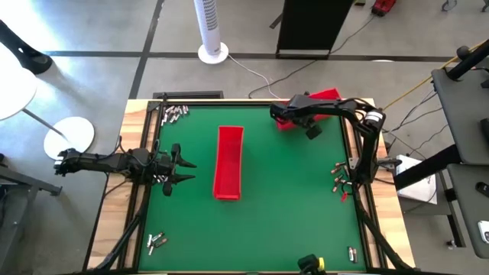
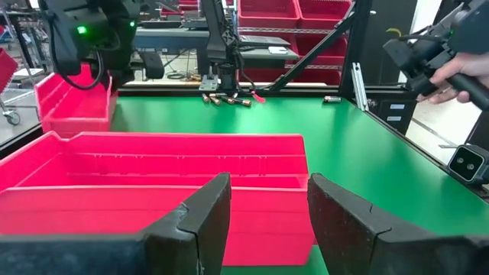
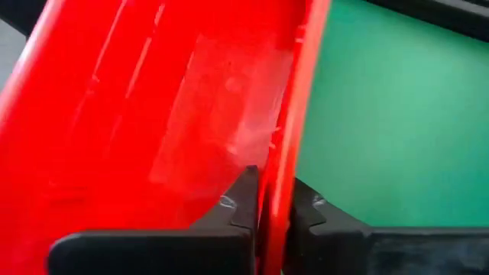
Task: Sort batteries
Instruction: Move the bins to the center of the table
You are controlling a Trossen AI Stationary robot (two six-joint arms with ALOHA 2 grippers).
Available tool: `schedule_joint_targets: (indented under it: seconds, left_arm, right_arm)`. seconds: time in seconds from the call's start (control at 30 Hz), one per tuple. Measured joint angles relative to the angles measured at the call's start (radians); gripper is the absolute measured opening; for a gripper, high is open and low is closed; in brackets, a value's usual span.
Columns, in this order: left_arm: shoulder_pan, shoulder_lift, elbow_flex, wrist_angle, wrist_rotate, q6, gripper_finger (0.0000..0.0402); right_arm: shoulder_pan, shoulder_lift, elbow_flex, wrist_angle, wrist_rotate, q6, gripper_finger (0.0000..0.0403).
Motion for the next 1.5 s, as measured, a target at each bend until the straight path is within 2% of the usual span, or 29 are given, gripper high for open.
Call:
schedule_joint_targets:
  seconds: [0.13,0.33,0.4,0.47,0.53,0.6,0.7,0.77,0.83,1.0,1.13,1.3,1.5]
  left_arm:
    - [0.0,0.0,0.0,0.0,0.0,0.0,0.0155]
    - [0.0,0.0,0.0,0.0,0.0,0.0,0.0155]
    - [0.0,0.0,0.0,0.0,0.0,0.0,0.0155]
    - [0.0,0.0,0.0,0.0,0.0,0.0,0.0155]
    - [0.0,0.0,0.0,-0.001,0.0,0.0,0.0155]
    - [0.0,0.001,0.0,0.0,0.0,0.0,0.0155]
    - [0.0,0.001,0.0,0.0,0.0,0.0,0.0155]
    - [0.0,0.001,0.0,0.0,0.0,0.0,0.0155]
    - [0.0,0.001,0.0,0.0,0.0,0.0,0.0155]
    - [0.0,0.001,0.0,0.0,0.0,0.0,0.0155]
    - [0.0,0.002,0.0,0.0,0.0,0.0,0.0155]
    - [0.0,0.002,0.0,0.0,0.0,0.0,0.0155]
    - [0.0,0.002,0.0,0.0,0.0,0.0,0.0155]
  right_arm:
    - [0.009,-0.033,0.039,-0.076,0.002,-0.026,0.0013]
    - [0.067,-0.139,0.1,-0.172,0.099,-0.115,0.0012]
    - [0.084,-0.196,0.117,-0.165,0.137,-0.258,0.0012]
    - [0.095,-0.252,0.131,-0.159,0.142,-0.481,0.0012]
    - [0.105,-0.3,0.138,-0.158,0.093,-0.74,0.0012]
    - [0.122,-0.338,0.136,-0.155,-0.023,-0.944,0.0012]
    - [0.183,-0.367,0.111,-0.154,-0.189,-1.041,0.0012]
    - [0.24,-0.365,0.086,-0.151,-0.205,-1.028,0.0012]
    - [0.289,-0.358,0.052,-0.139,-0.175,-0.983,0.0012]
    - [0.394,-0.343,-0.022,-0.126,-0.123,-0.777,0.0012]
    - [0.535,-0.343,-0.052,-0.114,-0.042,-0.622,0.0012]
    - [0.696,-0.335,-0.089,-0.099,0.107,-0.443,0.0012]
    - [0.743,-0.238,-0.109,-0.034,0.105,-0.363,0.0012]
